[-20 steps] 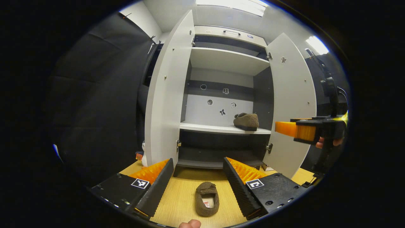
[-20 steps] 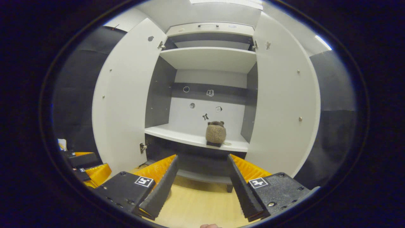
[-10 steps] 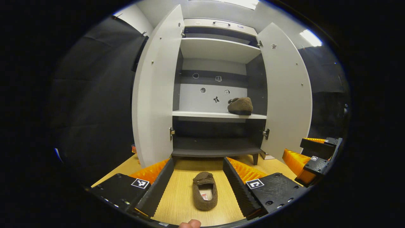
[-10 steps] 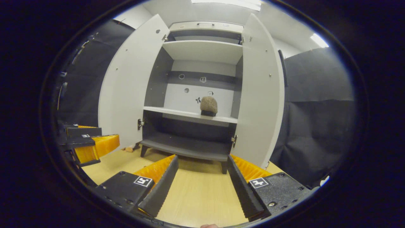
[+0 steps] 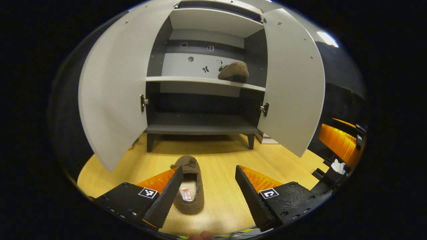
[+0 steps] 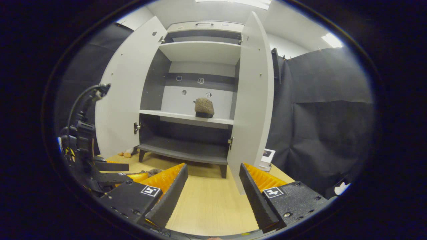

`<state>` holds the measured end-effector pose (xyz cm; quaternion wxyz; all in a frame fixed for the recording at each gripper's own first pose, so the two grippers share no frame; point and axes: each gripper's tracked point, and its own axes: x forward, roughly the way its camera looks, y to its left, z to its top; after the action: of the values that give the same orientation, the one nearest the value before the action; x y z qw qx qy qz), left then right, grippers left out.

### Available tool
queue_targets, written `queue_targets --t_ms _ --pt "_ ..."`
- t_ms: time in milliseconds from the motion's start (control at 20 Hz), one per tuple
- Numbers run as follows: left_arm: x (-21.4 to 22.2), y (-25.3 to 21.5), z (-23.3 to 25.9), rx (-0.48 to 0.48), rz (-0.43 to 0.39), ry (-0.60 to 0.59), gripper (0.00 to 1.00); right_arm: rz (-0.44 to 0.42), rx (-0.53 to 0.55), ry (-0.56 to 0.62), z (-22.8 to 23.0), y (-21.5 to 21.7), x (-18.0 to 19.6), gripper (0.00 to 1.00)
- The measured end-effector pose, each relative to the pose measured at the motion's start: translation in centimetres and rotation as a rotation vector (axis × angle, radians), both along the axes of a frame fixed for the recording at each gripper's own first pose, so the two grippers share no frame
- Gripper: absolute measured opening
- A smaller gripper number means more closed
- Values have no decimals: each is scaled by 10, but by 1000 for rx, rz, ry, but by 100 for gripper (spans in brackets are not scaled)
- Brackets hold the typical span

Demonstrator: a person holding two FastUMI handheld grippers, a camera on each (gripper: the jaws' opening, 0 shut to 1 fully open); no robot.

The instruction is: Grab one shoe with the right hand and put it into the shoe cabinet, grab the other shoe with the left hand and put it into the shoe cabinet; then close the right door with the right hand and the left door with the left hand.

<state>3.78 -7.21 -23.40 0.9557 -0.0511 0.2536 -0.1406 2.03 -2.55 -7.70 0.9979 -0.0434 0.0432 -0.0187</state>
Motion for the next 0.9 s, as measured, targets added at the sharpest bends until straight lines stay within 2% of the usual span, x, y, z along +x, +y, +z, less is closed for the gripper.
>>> queue_targets --t_ms 150,200,250,400,450,500,650,900 --pt "10 -4 -29 -25 0 85 95 -17 -17 11 -3 -9 -2 96" --pt "13 -3 -38 -30 2 113 95 -23 -18 17 -4 -11 -3 100" --pt "15 -2 -46 -32 8 134 95 -30 -18 21 -5 -13 -3 97" --pt "20 -2 -66 -22 16 173 96 -51 -18 34 -10 -18 -3 97" --pt "21 -3 -71 -22 12 185 96 -57 -19 38 -12 -19 -3 100" --pt "24 -5 -77 -27 6 193 96 -60 -18 41 -12 -20 -2 97" --pt "33 -12 -85 -56 -21 208 92 -67 -7 45 -12 -21 4 97" --pt "48 -11 -96 -79 -5 240 83 -59 -8 47 -11 -19 14 97"
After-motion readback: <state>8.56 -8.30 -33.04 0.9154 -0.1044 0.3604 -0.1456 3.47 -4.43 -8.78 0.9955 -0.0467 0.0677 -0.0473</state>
